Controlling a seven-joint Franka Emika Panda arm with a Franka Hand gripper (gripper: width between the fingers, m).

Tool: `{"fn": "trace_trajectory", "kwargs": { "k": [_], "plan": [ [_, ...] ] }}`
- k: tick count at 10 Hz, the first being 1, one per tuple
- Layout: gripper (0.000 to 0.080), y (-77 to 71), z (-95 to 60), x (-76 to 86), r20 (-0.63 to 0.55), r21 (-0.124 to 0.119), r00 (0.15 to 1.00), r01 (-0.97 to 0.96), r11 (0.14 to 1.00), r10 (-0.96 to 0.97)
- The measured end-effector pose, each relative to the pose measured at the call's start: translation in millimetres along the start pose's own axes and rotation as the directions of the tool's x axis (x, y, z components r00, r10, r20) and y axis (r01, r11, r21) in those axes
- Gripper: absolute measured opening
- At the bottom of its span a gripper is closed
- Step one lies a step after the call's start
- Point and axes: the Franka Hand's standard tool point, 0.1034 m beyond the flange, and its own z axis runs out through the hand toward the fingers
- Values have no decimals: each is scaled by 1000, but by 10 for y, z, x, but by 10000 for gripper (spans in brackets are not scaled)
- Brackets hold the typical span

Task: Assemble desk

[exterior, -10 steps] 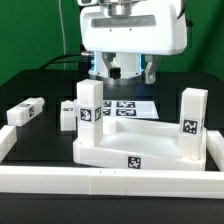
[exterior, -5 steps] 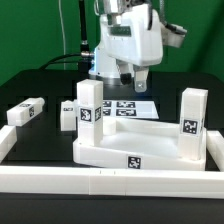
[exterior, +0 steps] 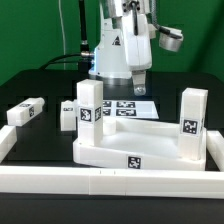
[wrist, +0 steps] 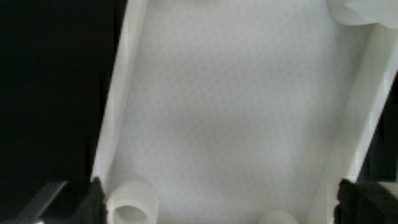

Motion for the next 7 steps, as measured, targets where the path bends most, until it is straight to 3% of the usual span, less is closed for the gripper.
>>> {"fn": "trace_trajectory", "kwargs": {
  "k": [2, 7],
  "plan": [
    [649, 85, 65, 5, 24, -13, 969, -246, 969, 246],
    [649, 356, 503, 14, -19, -91, 962, -273, 958, 272]
  ]
}}
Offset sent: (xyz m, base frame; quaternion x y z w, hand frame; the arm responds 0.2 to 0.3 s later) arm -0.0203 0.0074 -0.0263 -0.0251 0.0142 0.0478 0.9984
